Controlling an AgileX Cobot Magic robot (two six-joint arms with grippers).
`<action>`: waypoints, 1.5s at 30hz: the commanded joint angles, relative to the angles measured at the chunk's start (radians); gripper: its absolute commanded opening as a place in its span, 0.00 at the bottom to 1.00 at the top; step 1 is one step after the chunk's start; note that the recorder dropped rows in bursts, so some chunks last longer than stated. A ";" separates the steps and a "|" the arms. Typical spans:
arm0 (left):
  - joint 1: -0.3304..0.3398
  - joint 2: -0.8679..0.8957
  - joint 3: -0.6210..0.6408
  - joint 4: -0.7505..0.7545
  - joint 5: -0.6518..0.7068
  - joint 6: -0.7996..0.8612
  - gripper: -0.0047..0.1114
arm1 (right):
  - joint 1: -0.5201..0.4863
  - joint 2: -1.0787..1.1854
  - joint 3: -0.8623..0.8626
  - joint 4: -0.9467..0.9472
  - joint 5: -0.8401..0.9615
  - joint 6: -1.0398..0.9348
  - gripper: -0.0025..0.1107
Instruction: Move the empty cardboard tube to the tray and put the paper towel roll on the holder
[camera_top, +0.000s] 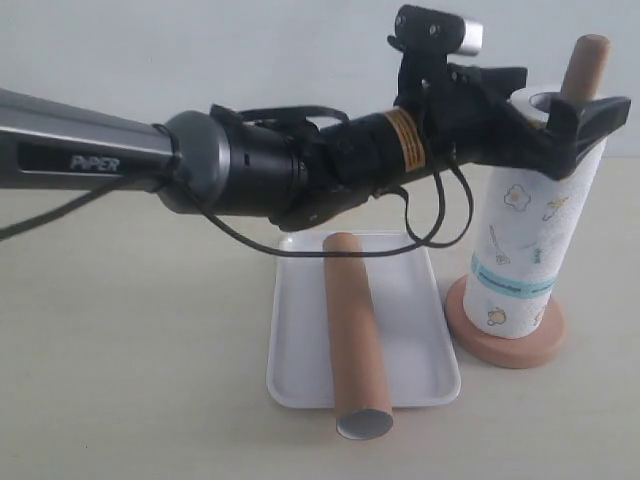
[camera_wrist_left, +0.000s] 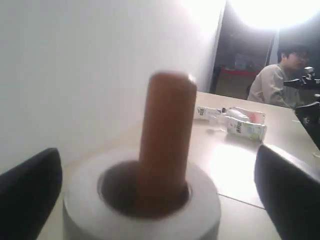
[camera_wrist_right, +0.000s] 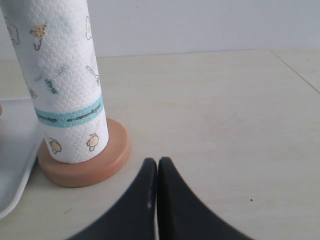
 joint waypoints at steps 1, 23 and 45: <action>0.003 -0.101 -0.003 0.015 0.066 0.016 0.88 | -0.005 -0.005 -0.001 0.001 -0.002 0.000 0.02; -0.001 -0.409 -0.003 0.420 -0.020 -0.372 0.82 | -0.005 -0.005 -0.001 0.001 -0.002 0.000 0.02; -0.001 -0.430 -0.003 0.421 -0.037 -0.396 0.08 | -0.005 -0.005 -0.001 0.001 -0.002 0.000 0.02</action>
